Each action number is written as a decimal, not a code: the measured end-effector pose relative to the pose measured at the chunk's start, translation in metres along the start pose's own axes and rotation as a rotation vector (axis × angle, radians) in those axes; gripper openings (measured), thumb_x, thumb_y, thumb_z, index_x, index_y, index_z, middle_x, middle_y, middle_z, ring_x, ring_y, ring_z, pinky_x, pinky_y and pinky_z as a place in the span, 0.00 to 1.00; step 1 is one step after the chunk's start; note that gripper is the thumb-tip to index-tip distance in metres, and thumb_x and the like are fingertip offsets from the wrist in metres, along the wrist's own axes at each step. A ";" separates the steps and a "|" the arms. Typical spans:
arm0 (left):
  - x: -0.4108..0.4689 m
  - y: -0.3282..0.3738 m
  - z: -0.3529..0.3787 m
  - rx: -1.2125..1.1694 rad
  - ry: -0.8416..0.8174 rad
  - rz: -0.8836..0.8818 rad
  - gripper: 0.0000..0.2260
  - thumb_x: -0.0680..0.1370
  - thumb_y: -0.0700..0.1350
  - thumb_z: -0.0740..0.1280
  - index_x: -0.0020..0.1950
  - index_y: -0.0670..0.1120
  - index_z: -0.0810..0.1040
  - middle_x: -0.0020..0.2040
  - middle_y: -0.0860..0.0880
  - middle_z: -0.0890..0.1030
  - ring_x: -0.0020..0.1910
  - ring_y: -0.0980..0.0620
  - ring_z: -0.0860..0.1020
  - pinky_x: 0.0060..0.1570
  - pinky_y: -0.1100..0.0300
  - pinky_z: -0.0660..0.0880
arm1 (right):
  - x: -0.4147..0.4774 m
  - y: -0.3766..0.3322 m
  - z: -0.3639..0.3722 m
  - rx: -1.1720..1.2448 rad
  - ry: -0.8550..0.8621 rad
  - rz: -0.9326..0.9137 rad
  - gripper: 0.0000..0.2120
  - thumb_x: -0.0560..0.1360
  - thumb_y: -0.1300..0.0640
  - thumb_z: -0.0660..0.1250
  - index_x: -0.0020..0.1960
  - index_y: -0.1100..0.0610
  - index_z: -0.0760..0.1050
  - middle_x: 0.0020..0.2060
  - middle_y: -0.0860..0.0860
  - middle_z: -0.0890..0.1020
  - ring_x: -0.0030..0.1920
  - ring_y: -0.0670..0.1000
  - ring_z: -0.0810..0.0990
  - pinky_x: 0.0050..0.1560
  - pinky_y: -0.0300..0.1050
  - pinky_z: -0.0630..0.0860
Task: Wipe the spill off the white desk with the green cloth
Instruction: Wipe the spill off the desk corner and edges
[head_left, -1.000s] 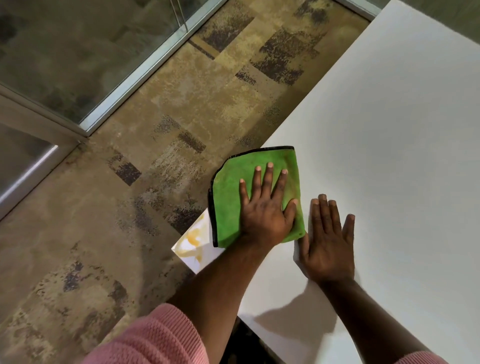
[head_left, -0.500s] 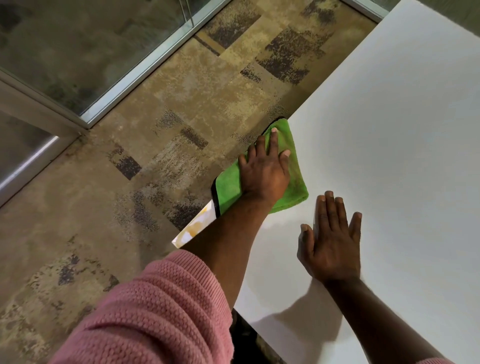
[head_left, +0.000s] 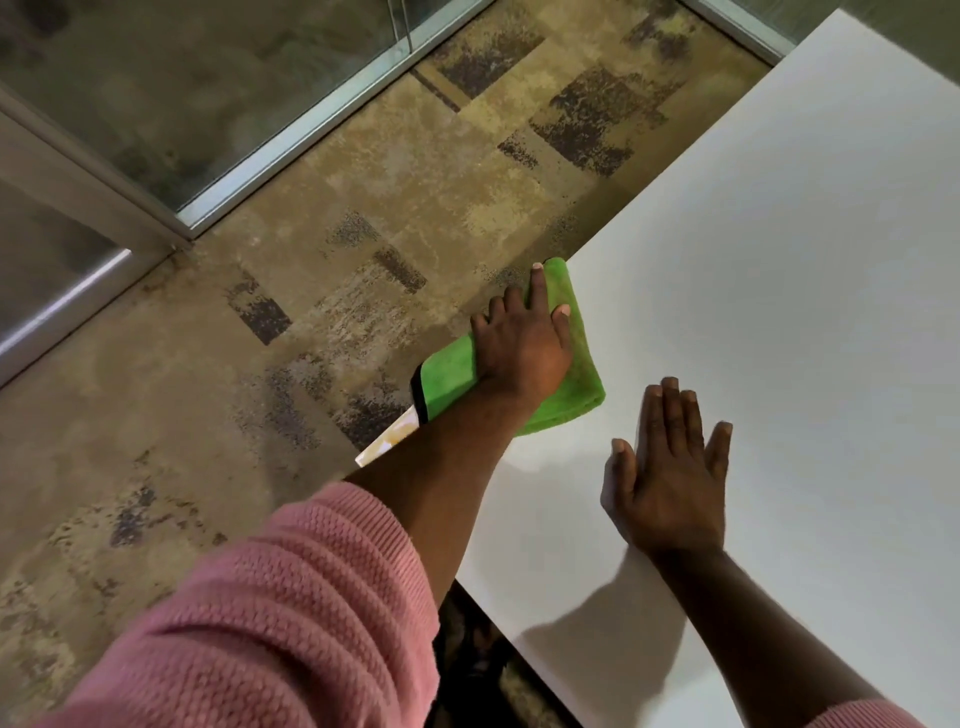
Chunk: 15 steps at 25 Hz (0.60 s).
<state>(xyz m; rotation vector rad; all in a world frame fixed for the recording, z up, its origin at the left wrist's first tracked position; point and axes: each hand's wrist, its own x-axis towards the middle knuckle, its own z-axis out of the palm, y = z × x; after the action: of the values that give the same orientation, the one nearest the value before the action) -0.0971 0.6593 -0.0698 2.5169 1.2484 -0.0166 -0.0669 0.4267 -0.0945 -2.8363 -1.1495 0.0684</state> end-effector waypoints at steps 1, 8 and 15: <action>0.009 0.002 -0.003 0.004 -0.013 0.032 0.29 0.85 0.57 0.53 0.83 0.47 0.57 0.72 0.41 0.75 0.66 0.41 0.75 0.61 0.45 0.69 | 0.002 -0.002 0.001 0.013 -0.011 0.001 0.34 0.83 0.43 0.47 0.85 0.59 0.51 0.85 0.56 0.54 0.85 0.56 0.50 0.81 0.69 0.47; -0.009 -0.018 -0.008 0.037 0.093 0.021 0.27 0.85 0.57 0.53 0.82 0.48 0.62 0.68 0.43 0.77 0.62 0.42 0.76 0.58 0.48 0.70 | 0.012 -0.005 -0.001 0.039 -0.020 -0.002 0.34 0.84 0.43 0.48 0.85 0.57 0.49 0.85 0.54 0.53 0.85 0.55 0.48 0.82 0.66 0.45; -0.049 -0.055 -0.009 0.147 0.108 -0.033 0.27 0.84 0.58 0.52 0.82 0.48 0.62 0.65 0.43 0.79 0.58 0.42 0.77 0.55 0.47 0.70 | 0.011 -0.008 -0.010 0.083 -0.081 -0.009 0.33 0.84 0.43 0.46 0.85 0.56 0.47 0.85 0.53 0.49 0.85 0.53 0.46 0.81 0.68 0.44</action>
<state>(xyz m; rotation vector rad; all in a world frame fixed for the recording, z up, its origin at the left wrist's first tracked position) -0.1715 0.6554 -0.0695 2.6536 1.3769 0.0203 -0.0642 0.4392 -0.0838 -2.7796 -1.1457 0.2272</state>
